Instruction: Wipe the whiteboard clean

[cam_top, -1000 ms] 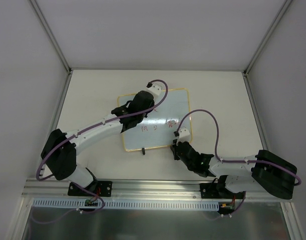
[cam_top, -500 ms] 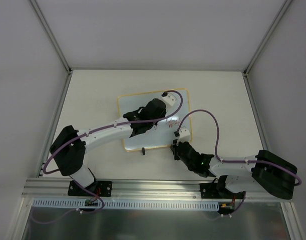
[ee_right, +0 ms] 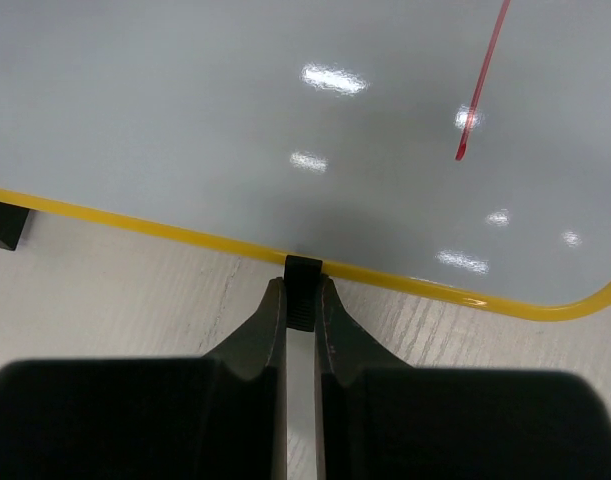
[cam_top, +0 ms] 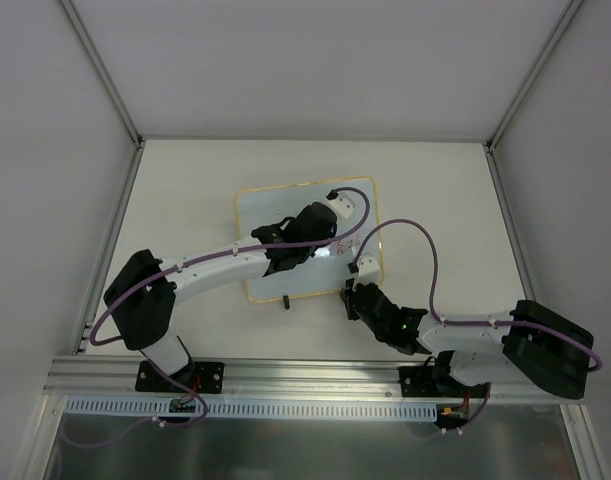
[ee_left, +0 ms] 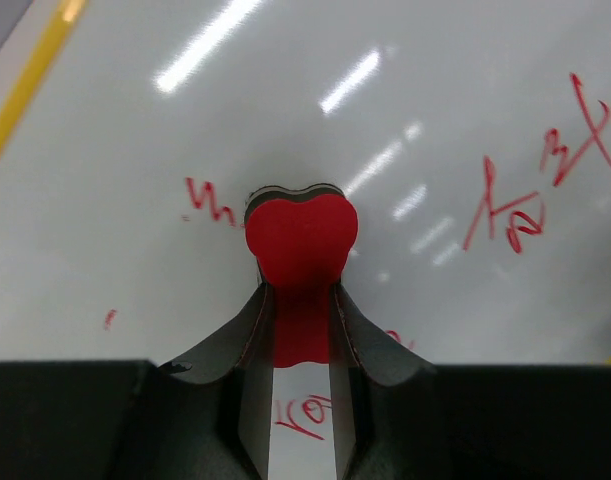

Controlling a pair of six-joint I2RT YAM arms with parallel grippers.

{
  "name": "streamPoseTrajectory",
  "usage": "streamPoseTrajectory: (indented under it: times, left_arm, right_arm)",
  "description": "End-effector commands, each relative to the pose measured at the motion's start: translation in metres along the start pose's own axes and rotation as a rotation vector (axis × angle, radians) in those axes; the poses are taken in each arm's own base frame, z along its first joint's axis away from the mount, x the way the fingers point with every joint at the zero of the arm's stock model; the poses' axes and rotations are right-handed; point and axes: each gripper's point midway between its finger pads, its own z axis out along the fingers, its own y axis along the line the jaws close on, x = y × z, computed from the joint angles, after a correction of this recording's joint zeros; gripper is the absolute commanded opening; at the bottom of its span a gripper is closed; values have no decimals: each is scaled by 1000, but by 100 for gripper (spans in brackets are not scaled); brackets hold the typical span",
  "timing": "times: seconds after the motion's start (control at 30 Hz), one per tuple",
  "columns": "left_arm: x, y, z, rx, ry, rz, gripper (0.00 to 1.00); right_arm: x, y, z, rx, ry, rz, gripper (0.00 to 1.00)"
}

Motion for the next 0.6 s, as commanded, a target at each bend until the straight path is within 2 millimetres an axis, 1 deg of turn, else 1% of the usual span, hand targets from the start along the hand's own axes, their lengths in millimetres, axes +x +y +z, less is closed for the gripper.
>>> streamPoseTrajectory:
  times: [0.0, 0.03, 0.13, 0.17, 0.27, 0.33, 0.47, 0.57]
  left_arm:
    - [-2, 65, 1, -170, 32, -7, 0]
    - [-3, 79, 0, -193, 32, -20, 0]
    - [-7, 100, -4, -225, 23, -28, 0]
    - [-4, 109, -3, -240, 30, -37, 0]
    - [-1, 121, -7, -258, 34, -49, 0]
    - [2, 124, -9, -266, 36, -49, 0]
    - [14, 126, -13, -278, 54, -56, 0]
    - [23, 119, -16, -247, 53, -80, 0]
  right_arm:
    - [7, -2, -2, -2, 15, -16, 0]
    - [7, -2, -2, -2, 16, -16, 0]
    - [7, -4, -3, 3, 10, -14, 0]
    - [6, -5, -3, 5, 8, -11, 0]
    - [7, -5, -3, 5, 9, -16, 0]
    - [7, -5, -3, 9, 8, -17, 0]
    - [6, -5, -3, 9, 6, -17, 0]
    - [7, -6, -3, 9, 9, -17, 0]
